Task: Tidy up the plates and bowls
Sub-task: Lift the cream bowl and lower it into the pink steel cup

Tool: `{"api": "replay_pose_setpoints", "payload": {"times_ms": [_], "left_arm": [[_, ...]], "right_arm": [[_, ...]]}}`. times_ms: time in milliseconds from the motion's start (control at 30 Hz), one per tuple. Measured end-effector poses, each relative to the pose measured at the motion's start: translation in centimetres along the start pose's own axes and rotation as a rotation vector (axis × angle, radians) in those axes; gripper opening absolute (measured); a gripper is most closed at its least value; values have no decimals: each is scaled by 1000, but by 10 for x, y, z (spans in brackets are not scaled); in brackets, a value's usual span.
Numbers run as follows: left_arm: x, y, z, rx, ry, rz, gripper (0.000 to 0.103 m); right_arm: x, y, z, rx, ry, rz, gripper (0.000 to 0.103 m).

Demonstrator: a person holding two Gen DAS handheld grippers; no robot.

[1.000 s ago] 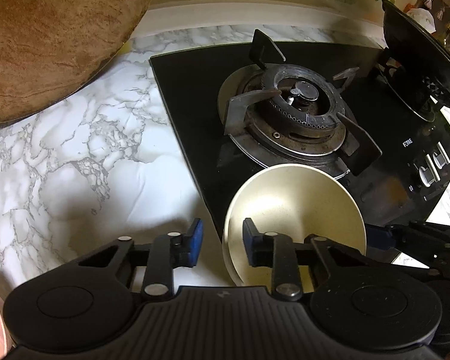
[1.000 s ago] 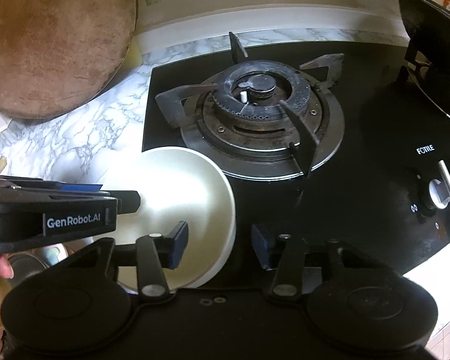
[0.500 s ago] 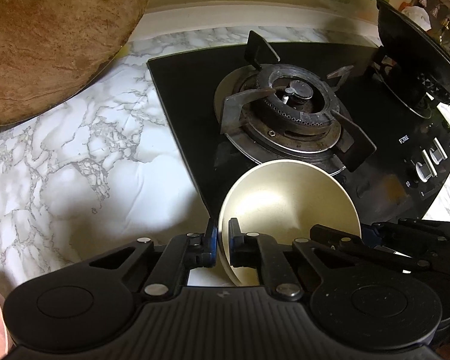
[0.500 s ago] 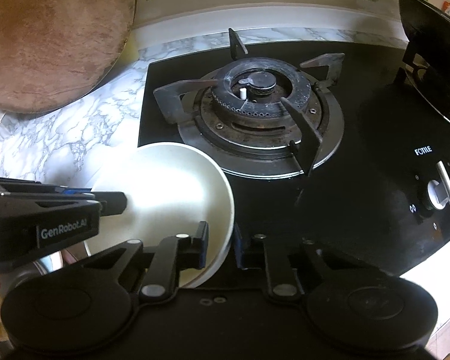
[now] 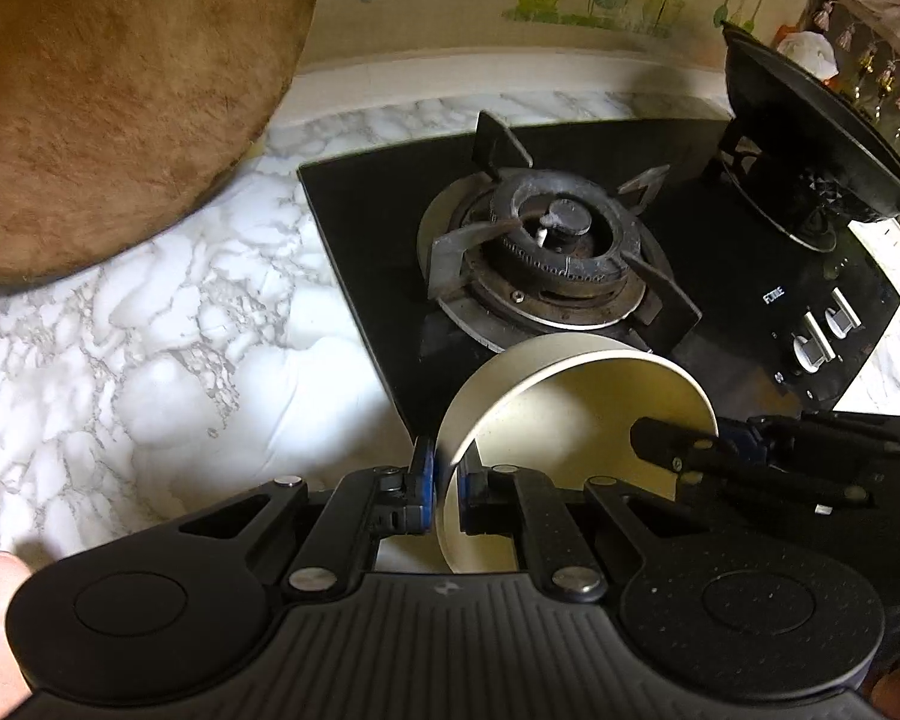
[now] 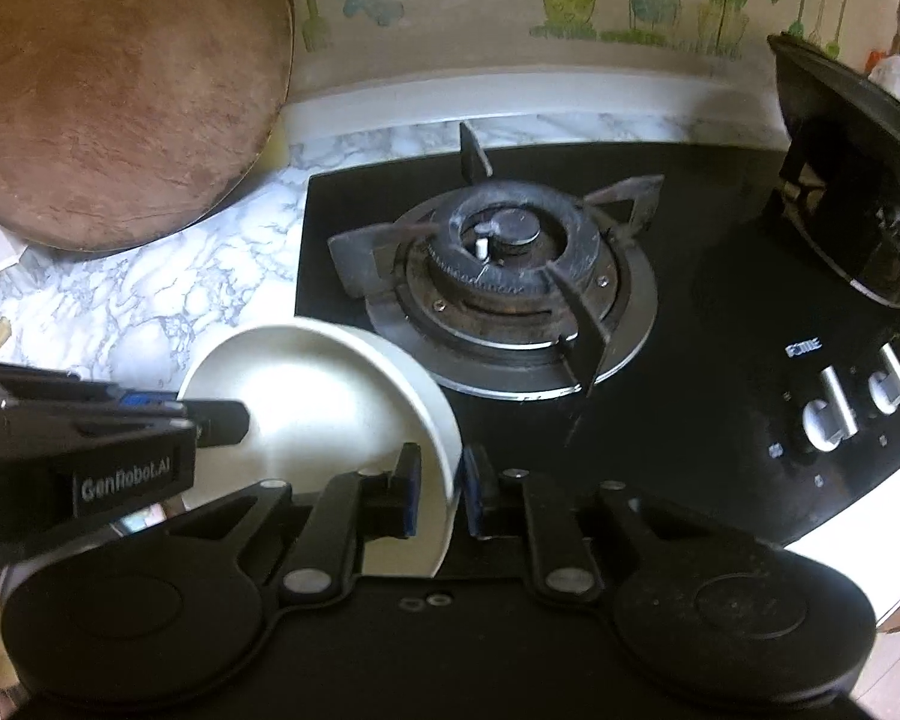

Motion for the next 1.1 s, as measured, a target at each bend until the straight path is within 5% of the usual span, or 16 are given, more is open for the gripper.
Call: {"api": "replay_pose_setpoints", "payload": {"times_ms": [533, 1100], "left_arm": [[-15, 22, 91, 7, -61, 15, 7], [-71, 70, 123, 33, 37, 81, 7]], "right_arm": [[2, 30, 75, 81, -83, 36, 13], [-32, 91, 94, 180, 6, 133, 13]]}}
Point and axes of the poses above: each gripper's, at about its wrist camera, not at the fingertips, and z roughly against the way its jaws point, y to its left, x to its top, the point moved 4 cm from there along -z, roughly the way its jaws point, and after that the axes turned 1 degree about y, right-handed, at the moved point
